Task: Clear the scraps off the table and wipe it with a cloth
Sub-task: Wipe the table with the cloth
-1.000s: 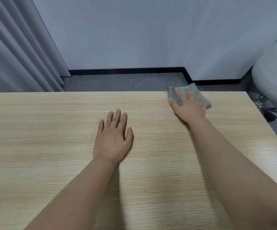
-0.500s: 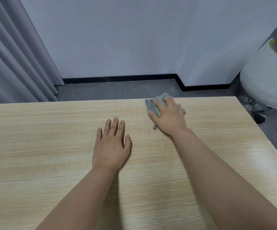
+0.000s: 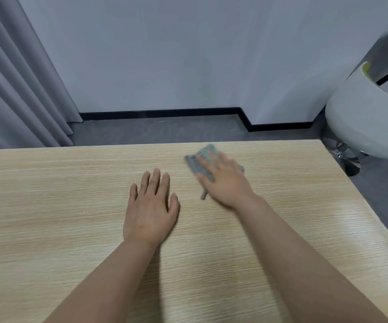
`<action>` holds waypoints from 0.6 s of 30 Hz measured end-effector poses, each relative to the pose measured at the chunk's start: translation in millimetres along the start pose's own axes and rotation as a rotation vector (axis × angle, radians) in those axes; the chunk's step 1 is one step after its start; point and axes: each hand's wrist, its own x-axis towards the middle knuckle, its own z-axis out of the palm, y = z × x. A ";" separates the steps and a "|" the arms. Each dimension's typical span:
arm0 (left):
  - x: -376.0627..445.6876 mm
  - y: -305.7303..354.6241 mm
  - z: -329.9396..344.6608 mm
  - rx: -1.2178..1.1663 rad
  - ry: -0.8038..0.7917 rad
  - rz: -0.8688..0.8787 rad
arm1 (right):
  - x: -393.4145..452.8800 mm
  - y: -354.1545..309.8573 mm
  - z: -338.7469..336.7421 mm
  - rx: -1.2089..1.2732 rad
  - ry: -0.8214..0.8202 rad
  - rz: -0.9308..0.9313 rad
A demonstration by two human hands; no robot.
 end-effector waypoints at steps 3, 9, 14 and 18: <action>-0.4 -0.7 0.6 0.004 -0.002 0.004 | -5.5 47.1 -6.7 0.035 0.046 0.371; 0.3 -1.3 1.9 0.006 0.002 0.009 | -10.2 4.3 3.6 0.051 0.097 0.494; 1.1 -0.3 1.3 0.003 0.014 0.007 | -22.8 -53.2 16.2 0.025 0.041 -0.079; 0.0 -0.9 1.4 -0.011 0.012 0.010 | -25.7 2.2 3.4 0.034 0.031 0.059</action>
